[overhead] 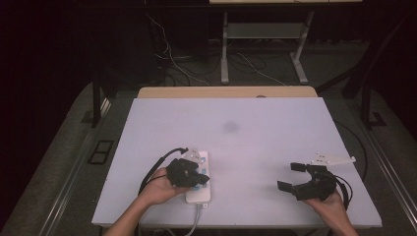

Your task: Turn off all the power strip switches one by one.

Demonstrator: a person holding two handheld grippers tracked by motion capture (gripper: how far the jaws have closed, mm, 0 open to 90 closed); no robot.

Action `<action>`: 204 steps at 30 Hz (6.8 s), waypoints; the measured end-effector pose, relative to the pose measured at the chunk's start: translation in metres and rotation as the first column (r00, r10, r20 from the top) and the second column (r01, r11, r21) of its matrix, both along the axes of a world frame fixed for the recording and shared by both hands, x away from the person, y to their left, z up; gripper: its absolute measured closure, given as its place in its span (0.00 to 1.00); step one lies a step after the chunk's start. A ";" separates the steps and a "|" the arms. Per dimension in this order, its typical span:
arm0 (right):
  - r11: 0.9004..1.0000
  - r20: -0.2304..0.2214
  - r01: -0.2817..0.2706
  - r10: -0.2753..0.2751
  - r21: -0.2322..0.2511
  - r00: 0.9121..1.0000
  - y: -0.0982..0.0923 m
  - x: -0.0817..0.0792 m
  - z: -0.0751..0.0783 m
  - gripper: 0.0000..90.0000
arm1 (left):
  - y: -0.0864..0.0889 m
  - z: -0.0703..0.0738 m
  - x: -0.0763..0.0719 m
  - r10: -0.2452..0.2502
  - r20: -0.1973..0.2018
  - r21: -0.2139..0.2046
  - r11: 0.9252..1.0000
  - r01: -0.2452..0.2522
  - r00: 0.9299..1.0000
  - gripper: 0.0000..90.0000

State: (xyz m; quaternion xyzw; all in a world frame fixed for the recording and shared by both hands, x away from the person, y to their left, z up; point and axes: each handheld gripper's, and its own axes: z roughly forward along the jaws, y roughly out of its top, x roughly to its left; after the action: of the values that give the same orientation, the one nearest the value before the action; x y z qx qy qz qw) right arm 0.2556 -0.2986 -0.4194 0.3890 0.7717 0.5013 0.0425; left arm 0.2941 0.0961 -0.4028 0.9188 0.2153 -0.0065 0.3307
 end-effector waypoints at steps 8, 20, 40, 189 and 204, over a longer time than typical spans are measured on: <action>1.000 0.002 -0.002 0.002 -0.002 1.000 0.000 0.000 0.000 0.01 | -0.002 -0.004 0.000 -0.014 -0.025 0.021 1.000 0.015 1.000 0.99; 1.000 0.004 -0.007 0.007 -0.002 1.000 0.000 -0.001 0.000 0.01 | 0.002 -0.007 0.002 0.007 -0.025 -0.006 1.000 -0.008 1.000 0.99; 1.000 0.006 -0.009 0.009 -0.002 1.000 0.000 -0.001 0.000 0.01 | 0.003 -0.009 0.005 -0.008 -0.046 -0.015 1.000 0.007 0.999 1.00; 1.000 -0.033 -0.014 0.014 -0.018 0.999 0.000 0.000 -0.002 0.01 | -0.001 -0.005 0.043 0.037 -0.023 0.041 0.998 -0.036 0.999 1.00; 1.000 -0.034 -0.010 0.010 -0.013 0.999 -0.001 0.000 -0.001 0.01 | -0.001 -0.004 0.041 0.047 -0.016 0.043 0.998 -0.047 0.999 1.00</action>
State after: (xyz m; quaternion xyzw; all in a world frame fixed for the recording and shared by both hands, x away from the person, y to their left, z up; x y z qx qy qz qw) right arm 0.2554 -0.2993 -0.4209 0.3931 0.7777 0.4897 0.0297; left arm 0.3349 0.0954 -0.4072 0.9203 0.2398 -0.0020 0.3091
